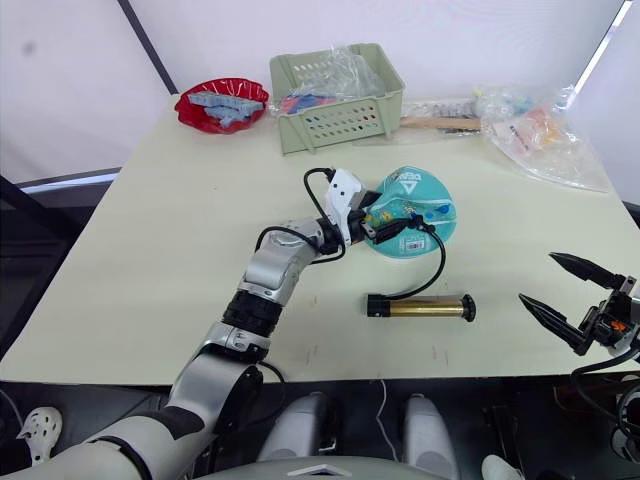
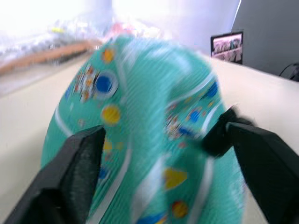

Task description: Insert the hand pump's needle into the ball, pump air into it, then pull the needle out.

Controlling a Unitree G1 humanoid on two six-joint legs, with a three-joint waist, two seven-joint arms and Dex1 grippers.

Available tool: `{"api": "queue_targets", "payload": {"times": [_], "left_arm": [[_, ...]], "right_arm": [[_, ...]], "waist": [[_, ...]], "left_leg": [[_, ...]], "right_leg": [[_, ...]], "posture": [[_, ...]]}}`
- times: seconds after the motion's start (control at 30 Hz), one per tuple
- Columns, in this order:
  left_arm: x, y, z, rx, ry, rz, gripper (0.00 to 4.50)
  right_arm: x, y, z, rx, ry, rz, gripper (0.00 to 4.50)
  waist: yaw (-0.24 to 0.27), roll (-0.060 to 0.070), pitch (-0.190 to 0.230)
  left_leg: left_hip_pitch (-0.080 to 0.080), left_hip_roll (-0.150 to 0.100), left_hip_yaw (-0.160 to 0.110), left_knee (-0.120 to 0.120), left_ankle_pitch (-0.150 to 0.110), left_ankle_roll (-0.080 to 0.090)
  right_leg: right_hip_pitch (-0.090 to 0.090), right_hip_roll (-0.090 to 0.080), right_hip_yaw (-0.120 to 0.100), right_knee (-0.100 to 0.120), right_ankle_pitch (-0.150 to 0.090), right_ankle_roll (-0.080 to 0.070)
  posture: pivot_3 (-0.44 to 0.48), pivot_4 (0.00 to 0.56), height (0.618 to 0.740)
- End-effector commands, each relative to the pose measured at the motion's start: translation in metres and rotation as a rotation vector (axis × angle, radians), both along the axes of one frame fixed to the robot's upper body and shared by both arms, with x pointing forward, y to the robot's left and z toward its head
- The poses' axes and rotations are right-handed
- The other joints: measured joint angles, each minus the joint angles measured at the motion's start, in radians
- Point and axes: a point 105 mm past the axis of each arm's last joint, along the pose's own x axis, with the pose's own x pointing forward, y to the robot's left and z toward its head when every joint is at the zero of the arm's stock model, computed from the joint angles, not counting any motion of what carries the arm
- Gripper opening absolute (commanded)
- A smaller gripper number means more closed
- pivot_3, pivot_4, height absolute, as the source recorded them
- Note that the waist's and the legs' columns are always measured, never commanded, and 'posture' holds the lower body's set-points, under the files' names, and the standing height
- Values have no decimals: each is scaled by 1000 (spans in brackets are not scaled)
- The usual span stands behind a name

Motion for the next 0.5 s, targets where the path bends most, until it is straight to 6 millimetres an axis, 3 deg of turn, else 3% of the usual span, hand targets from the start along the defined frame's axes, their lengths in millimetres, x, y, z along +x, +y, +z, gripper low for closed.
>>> {"api": "queue_targets", "payload": {"times": [0.03, 0.27, 0.5], "left_arm": [[-10, -5, 40, -59, -106, -47, 4480], [-20, 5, 60, -44, -159, -58, 4480], [-49, 52, 62, -59, -189, -99, 4480]], "right_arm": [[-2, 2, 8, -2, -46, 4, 4500], [1, 5, 7, 3, -50, 13, 4500], [4, 8, 0, -3, -41, 28, 4500]], "waist": [[0, 0, 0], [-2, 2, 2], [-9, 8, 4]], "left_leg": [[0, 0, 0, 0, 0, 0], [0, 0, -3, 3, 0, 0], [1, 1, -9, 3, 1, -1]], "right_leg": [[0, 0, 0, 0, 0, 0], [3, 0, -3, 1, 0, 0], [7, 1, -8, 1, 0, 0]], "posture": [[0, 150, 738], [0, 150, 738], [0, 150, 738]]}}
